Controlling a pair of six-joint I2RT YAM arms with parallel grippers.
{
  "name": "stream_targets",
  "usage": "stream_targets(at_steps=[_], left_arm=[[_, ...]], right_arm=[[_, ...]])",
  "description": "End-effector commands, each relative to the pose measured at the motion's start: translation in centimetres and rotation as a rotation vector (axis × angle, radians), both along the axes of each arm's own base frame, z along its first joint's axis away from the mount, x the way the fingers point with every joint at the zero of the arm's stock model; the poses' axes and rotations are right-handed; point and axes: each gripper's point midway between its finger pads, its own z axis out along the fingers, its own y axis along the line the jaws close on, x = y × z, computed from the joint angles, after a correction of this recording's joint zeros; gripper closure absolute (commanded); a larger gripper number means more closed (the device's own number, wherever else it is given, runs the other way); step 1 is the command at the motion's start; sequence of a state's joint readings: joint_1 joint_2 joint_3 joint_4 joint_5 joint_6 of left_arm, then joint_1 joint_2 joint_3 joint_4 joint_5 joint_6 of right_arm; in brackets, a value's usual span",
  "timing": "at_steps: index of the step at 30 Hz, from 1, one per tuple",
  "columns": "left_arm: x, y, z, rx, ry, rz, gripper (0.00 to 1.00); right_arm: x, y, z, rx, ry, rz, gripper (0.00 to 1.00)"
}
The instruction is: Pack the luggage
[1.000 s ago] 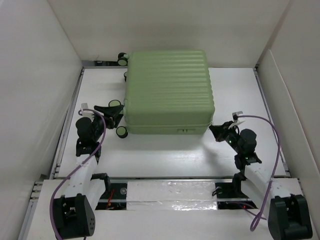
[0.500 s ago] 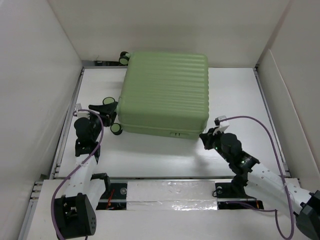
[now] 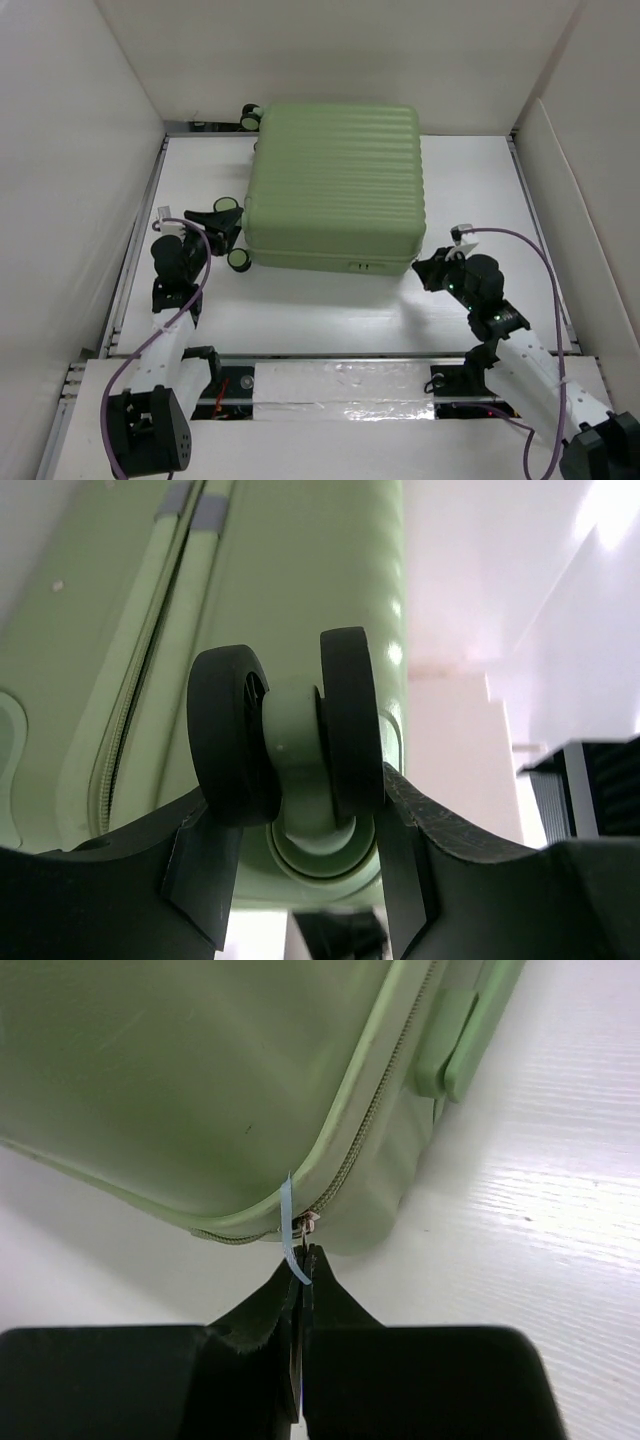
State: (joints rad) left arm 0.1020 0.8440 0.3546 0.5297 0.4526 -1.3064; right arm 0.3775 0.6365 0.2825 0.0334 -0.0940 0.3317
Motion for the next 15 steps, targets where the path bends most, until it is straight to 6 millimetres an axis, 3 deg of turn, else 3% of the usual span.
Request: stream_targets(at_steps=[1, 7, 10, 12, 15], left_arm=[[-1.3, -2.4, 0.7, 0.106, -0.099, -0.156, 1.0], [-0.9, -2.2, 0.7, 0.113, -0.095, -0.149, 1.0], [-0.8, -2.2, 0.8, 0.121, -0.097, -0.152, 1.0], [-0.7, -2.2, 0.7, 0.121, -0.096, -0.15, 1.0], [-0.8, -2.2, 0.6, 0.125, -0.094, -0.154, 1.0]], right_arm=[[0.8, -1.5, 1.4, 0.035, -0.054, -0.036, 1.0], [1.9, -3.8, 3.2, 0.018, -0.099, -0.177, 1.0], [2.9, -5.1, 2.6, -0.004, -0.063, -0.267, 1.0], [3.4, -4.4, 2.3, -0.004, -0.045, -0.238, 1.0], [4.3, -5.7, 3.8, -0.036, -0.082, -0.344, 1.0]])
